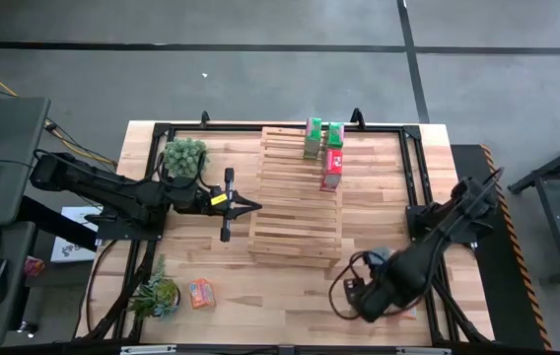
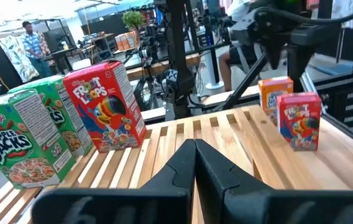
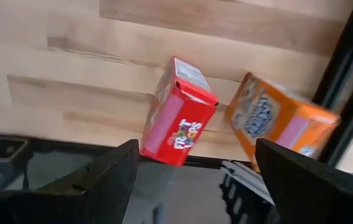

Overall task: Stack cereal on shelf
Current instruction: Put the red cereal box on the shelf aligned with the other red cereal box

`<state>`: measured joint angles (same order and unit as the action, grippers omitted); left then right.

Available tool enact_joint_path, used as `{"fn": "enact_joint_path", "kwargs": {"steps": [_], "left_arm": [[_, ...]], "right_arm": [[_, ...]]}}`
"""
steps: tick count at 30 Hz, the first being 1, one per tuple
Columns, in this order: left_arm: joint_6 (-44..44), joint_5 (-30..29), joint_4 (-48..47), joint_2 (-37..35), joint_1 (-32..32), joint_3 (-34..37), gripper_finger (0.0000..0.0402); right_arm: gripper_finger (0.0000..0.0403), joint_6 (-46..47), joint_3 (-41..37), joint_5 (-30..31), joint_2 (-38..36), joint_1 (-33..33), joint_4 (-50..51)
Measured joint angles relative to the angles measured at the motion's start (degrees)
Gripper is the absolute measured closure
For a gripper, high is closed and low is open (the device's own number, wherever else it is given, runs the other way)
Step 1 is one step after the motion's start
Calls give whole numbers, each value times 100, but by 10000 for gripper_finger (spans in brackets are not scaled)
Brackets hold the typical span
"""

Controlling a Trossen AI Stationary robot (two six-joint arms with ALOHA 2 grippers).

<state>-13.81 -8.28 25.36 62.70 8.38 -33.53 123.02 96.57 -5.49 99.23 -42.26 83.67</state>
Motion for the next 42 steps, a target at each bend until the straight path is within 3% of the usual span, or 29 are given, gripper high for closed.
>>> {"fn": "enact_joint_path", "kwargs": {"steps": [12, 37, 42], "left_arm": [[-23, 1, -45, 0, 0, -1, 401], [-23, 1, -76, 0, 0, -3, 401], [203, -79, -234, -3, 0, -3, 402]], "right_arm": [[89, 1446, 0, 824, 680, -530, -311], [89, 853, 0, 515, 1668, -498, 36], [121, 776, 0, 388, 1678, -494, 73]]}}
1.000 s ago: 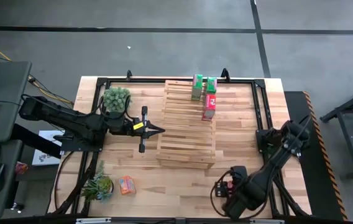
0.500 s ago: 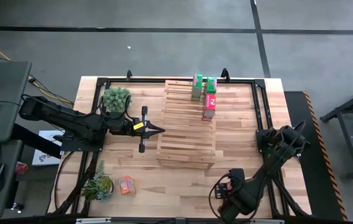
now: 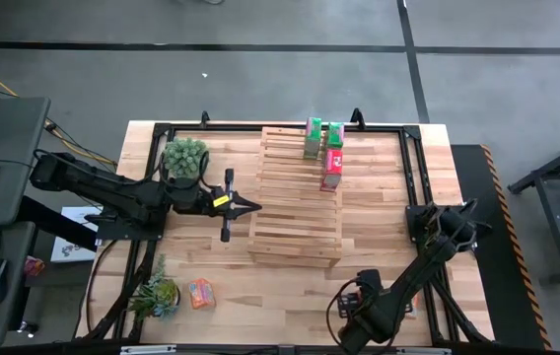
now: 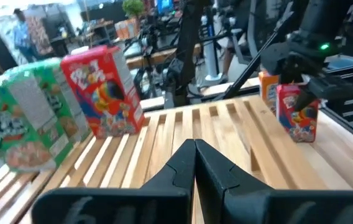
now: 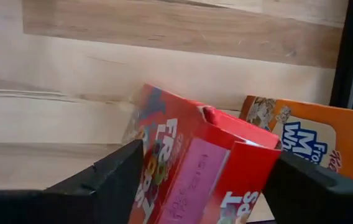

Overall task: Stack cereal on shelf
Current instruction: Put the red cereal box on the shelf aligned with the other red cereal box

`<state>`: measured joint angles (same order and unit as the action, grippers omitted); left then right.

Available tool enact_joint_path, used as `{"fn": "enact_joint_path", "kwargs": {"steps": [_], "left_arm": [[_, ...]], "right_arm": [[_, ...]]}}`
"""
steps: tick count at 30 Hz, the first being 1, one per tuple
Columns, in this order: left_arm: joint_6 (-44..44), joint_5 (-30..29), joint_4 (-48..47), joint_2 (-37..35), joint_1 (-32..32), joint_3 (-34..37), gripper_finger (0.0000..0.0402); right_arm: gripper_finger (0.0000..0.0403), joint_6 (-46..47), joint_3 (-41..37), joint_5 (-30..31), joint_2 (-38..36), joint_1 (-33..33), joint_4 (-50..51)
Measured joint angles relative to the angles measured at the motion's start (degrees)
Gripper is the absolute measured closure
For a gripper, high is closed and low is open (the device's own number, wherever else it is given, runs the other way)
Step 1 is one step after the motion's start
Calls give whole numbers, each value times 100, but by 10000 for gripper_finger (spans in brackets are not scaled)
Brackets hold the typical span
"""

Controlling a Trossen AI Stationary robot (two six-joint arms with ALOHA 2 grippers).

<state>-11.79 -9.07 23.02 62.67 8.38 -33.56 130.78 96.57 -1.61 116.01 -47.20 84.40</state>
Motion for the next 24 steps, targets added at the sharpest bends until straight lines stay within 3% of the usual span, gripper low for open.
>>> {"fn": "enact_joint_path", "kwargs": {"steps": [7, 12, 14, 20, 24], "left_arm": [[147, -738, -460, -505, 4, -2, 402], [321, -812, -1038, -1230, 85, -2, 401], [325, -810, -1254, -1504, 186, 0, 402], [121, -803, -766, -2110, 509, 452, 401], [118, -808, -438, -2425, 573, 682, 401]], "right_arm": [[230, -490, 44, -212, 0, 7, 2], [291, -1770, 663, -236, 0, 45, -91], [300, -2512, 1058, 167, 0, 55, -449], [297, -5711, 2589, 2225, 0, 419, -2268], [299, -7806, 3761, 3179, -9, 984, -2402]]}}
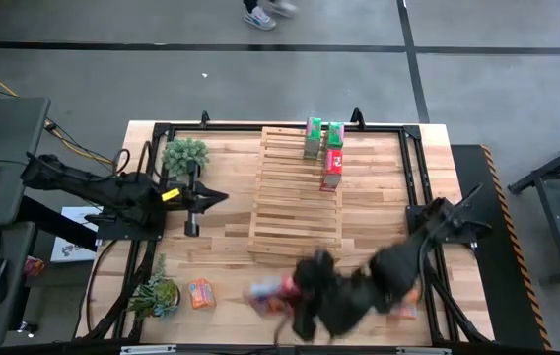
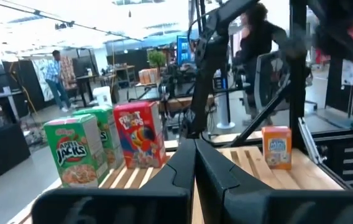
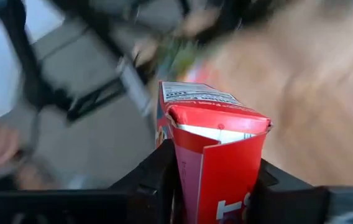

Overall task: Stack cereal on shelf
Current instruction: Put the red cereal box on the shelf aligned with the other red cereal box

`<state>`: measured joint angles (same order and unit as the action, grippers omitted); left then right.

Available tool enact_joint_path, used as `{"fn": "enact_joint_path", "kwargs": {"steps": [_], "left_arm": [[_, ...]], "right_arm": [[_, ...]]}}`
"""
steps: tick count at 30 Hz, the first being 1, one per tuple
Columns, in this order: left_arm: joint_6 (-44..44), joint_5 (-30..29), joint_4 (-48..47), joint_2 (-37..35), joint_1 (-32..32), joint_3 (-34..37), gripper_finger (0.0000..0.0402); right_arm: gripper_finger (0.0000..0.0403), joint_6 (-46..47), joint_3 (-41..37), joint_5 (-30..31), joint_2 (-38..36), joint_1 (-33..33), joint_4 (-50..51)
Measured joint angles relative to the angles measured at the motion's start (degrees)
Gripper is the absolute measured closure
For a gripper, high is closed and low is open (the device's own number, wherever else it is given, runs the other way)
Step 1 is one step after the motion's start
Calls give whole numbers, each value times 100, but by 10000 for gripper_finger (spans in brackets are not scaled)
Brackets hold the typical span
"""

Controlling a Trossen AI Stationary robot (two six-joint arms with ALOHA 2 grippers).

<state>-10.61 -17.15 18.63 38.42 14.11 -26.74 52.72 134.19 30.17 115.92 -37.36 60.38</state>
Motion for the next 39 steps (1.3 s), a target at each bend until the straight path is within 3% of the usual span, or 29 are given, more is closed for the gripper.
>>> {"fn": "enact_joint_path", "kwargs": {"steps": [3, 9, 16, 24, 39], "left_arm": [[-2, 0, -70, -120, 2, 15, 401], [-108, 2, -81, -121, 4, 20, 401], [-271, 0, 1, -121, 2, 18, 402], [-475, -2, 71, -121, 2, 18, 401], [-332, -2, 50, -121, 2, 18, 401]], "right_arm": [[307, -527, -156, 118, -339, 617, -105], [312, -324, -139, -168, -571, 2121, 1615], [307, 291, -194, -315, -556, 3292, 2896], [288, 251, -197, -933, -495, 3605, 2979], [286, 93, -197, -1392, -407, 3828, 2962]]}}
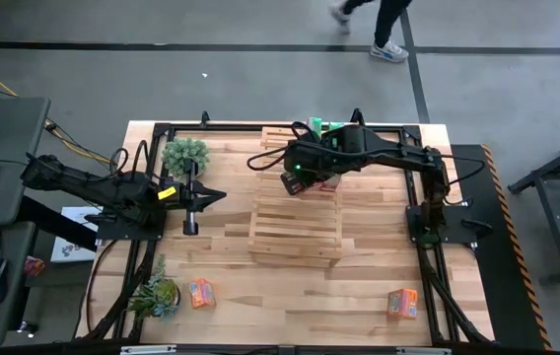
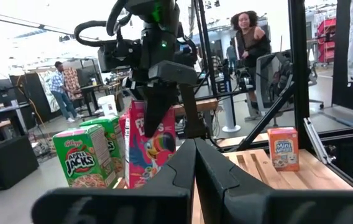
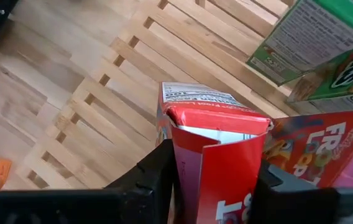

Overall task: Stack cereal on shelf
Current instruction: Put the red cereal box on the shelf aligned with the other red cereal box

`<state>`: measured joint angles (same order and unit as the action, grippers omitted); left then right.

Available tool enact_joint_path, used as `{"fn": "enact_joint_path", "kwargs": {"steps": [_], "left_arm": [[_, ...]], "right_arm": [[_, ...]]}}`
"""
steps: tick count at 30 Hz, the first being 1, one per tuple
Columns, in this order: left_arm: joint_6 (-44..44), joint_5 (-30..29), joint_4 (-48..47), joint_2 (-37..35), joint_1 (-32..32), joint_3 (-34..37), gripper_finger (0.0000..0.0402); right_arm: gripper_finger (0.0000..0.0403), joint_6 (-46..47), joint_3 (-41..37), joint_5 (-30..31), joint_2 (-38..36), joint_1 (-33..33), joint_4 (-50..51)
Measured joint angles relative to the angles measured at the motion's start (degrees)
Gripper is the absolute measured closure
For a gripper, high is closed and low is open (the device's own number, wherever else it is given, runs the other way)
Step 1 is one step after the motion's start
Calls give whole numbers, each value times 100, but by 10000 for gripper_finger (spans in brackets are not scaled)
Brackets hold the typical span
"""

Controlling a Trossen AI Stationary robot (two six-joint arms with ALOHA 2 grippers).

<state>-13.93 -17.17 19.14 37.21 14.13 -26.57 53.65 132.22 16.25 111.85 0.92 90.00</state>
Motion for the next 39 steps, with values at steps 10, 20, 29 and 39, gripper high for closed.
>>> {"fn": "enact_joint_path", "kwargs": {"steps": [10, 20, 29, 39], "left_arm": [[39, 0, -36, 0, 0, 2, 402], [119, 0, -106, 2, -2, 0, 402], [138, 1, -124, 2, -2, 0, 401], [136, 0, -125, 2, -2, 0, 401]], "right_arm": [[285, -101, 0, -239, 64, 192, 2], [265, -476, 9, -280, 319, 318, -59], [193, -753, 2, -213, 317, 353, 23], [182, -901, 2, 14, 170, 362, 7]]}}
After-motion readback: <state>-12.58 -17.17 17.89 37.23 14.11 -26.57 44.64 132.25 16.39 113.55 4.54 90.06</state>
